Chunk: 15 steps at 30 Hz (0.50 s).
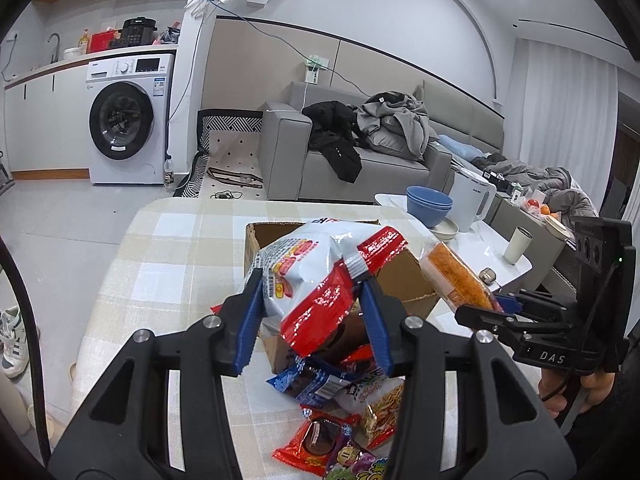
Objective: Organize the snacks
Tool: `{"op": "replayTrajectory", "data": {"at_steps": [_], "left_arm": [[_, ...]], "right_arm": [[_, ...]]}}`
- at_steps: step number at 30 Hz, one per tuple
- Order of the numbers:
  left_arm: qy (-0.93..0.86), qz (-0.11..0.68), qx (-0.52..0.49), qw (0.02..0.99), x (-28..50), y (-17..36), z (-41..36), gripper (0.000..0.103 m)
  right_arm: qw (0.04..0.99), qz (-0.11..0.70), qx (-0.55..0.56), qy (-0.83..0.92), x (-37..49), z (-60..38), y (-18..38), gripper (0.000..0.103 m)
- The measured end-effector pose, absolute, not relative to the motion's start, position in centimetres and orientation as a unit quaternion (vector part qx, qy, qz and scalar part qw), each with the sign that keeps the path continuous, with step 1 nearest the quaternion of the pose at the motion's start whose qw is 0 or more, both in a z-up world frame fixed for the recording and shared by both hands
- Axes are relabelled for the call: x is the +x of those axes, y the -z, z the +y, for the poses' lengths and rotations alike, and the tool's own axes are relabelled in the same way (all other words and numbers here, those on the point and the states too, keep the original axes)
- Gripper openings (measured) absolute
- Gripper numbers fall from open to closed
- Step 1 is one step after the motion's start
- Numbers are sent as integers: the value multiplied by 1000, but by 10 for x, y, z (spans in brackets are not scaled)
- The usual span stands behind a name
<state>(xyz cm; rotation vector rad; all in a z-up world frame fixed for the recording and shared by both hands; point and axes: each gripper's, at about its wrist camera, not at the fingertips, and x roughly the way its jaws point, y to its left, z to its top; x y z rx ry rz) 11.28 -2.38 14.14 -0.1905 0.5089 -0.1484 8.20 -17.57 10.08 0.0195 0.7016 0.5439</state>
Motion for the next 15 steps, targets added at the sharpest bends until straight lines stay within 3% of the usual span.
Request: {"op": "replayTrajectory", "data": {"at_steps": [15], "left_arm": [[71,280,-85,954,185,-126,-41,43]], "right_arm": [[900,353,9,-256,123,-173,-103,37]]}}
